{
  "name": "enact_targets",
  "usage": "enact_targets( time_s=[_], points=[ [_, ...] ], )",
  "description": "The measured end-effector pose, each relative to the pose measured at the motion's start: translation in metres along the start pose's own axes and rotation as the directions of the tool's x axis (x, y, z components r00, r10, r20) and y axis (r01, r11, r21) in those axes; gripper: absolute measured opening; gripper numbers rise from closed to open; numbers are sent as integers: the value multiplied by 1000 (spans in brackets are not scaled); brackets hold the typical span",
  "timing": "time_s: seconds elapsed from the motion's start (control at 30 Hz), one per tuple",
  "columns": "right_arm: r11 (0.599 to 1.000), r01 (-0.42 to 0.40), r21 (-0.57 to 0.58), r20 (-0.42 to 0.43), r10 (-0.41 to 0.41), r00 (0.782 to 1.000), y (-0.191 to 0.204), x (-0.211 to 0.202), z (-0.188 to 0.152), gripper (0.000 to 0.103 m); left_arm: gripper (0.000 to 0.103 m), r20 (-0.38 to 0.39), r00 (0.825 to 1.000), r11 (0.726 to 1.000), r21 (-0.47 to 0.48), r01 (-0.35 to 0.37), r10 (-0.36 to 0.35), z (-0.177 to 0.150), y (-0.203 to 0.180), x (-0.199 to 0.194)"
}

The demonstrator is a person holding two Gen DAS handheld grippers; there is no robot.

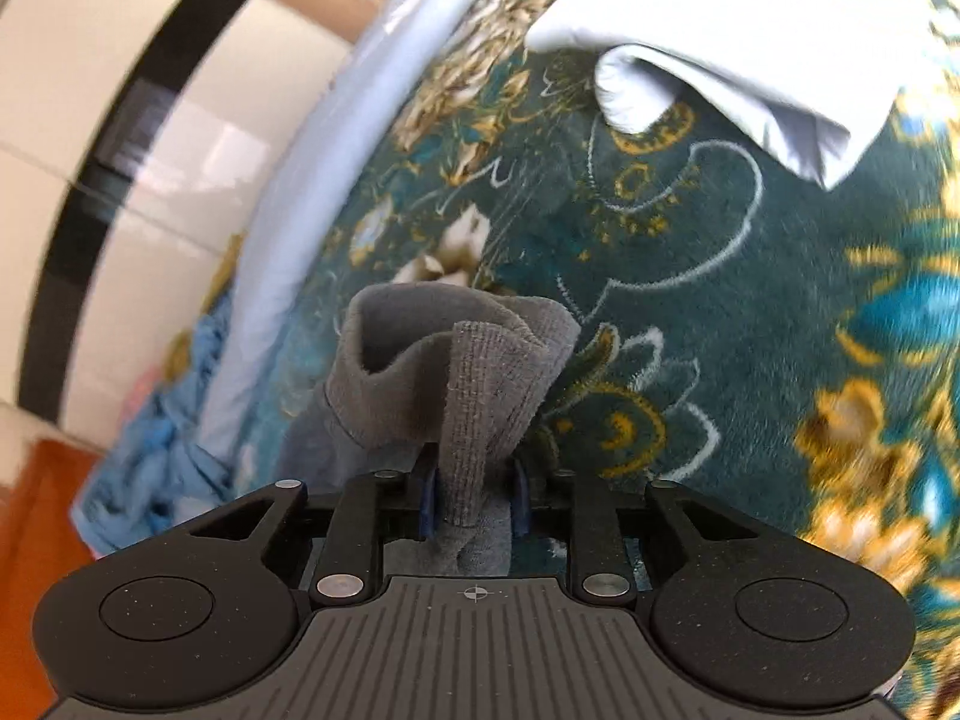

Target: Fold clothes

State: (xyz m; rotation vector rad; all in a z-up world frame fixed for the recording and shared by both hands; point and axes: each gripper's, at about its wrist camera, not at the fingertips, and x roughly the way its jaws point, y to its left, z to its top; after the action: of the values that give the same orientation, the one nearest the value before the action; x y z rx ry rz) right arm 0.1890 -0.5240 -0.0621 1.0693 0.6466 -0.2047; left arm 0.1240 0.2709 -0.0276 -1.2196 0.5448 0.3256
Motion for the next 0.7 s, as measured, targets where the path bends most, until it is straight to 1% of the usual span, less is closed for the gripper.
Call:
enact_targets(
  time_s=[0.07, 0.1, 0.13, 0.17, 0.2, 0.23, 0.27, 0.33, 0.37, 0.43, 0.47, 0.5, 0.53, 0.57, 0.6, 0.63, 0.67, 0.7],
  points=[
    [1000, -1, -3, 11, 1, 1000, 1, 0, 0, 26, 18, -10, 1000, 1000, 21, 0, 0, 0, -1, 1],
    [1000, 10, -21, 13, -10, 1000, 4, -1, -1, 30, 23, -14, 1000, 999, 34, -4, 5, 0, -4, 1],
    [998, 25, -52, 19, -24, 1000, 8, -3, -2, 30, 26, -18, 1000, 999, 52, -13, 14, -1, -6, -2],
    [996, 40, -84, 26, -38, 999, 13, -5, -3, 32, 33, -19, 1000, 997, 75, -21, 22, -2, -8, -6],
    [992, 53, -110, 34, -50, 998, 16, -8, -3, 35, 38, -21, 999, 994, 105, -26, 28, -4, -11, -10],
    [990, 61, -126, 43, -56, 997, 18, -13, -3, 36, 40, -23, 999, 990, 137, -26, 29, -6, -14, -16],
    [988, 69, -139, 55, -62, 997, 20, -19, -4, 37, 45, -25, 999, 985, 169, -25, 30, -7, -17, -21],
    [984, 91, -156, 99, -76, 992, 21, -38, -6, 38, 46, -29, 999, 972, 233, -23, 31, -11, -24, -32],
    [981, 90, -174, 124, -69, 990, 21, -48, -7, 38, 46, -21, 999, 962, 273, -29, 36, -13, -29, -39],
    [974, 73, -216, 156, -39, 987, 24, -69, -13, 38, 46, 27, 999, 926, 375, -53, 46, -20, -44, -55],
    [967, 60, -249, 165, -19, 986, 28, -77, -15, 38, 47, 53, 998, 901, 430, -54, 35, -26, -56, -61],
    [959, 45, -281, 164, 2, 987, 32, -80, -17, 38, 49, 77, 997, 874, 482, -56, 22, -33, -67, -66],
    [948, 25, -319, 154, 25, 988, 39, -82, -19, 38, 50, 101, 995, 844, 533, -60, 7, -39, -78, -72],
    [937, 8, -350, 136, 42, 990, 47, -79, -20, 39, 53, 124, 992, 810, 582, -66, -9, -45, -89, -77],
    [924, -8, -383, 107, 53, 993, 55, -73, -22, 39, 58, 121, 992, 779, 625, -53, -30, -52, -99, -78],
    [912, -21, -410, 80, 59, 995, 62, -67, -24, 39, 60, 83, 995, 752, 660, -11, -58, -62, -109, -73],
    [905, -28, -424, 57, 58, 997, 67, -59, -27, 39, 64, 43, 996, 730, 683, 28, -78, -72, -118, -67],
    [903, -39, -428, 28, 57, 998, 71, -48, -31, 39, 65, -8, 997, 723, 688, 66, -83, -82, -123, -56]
  ],
)
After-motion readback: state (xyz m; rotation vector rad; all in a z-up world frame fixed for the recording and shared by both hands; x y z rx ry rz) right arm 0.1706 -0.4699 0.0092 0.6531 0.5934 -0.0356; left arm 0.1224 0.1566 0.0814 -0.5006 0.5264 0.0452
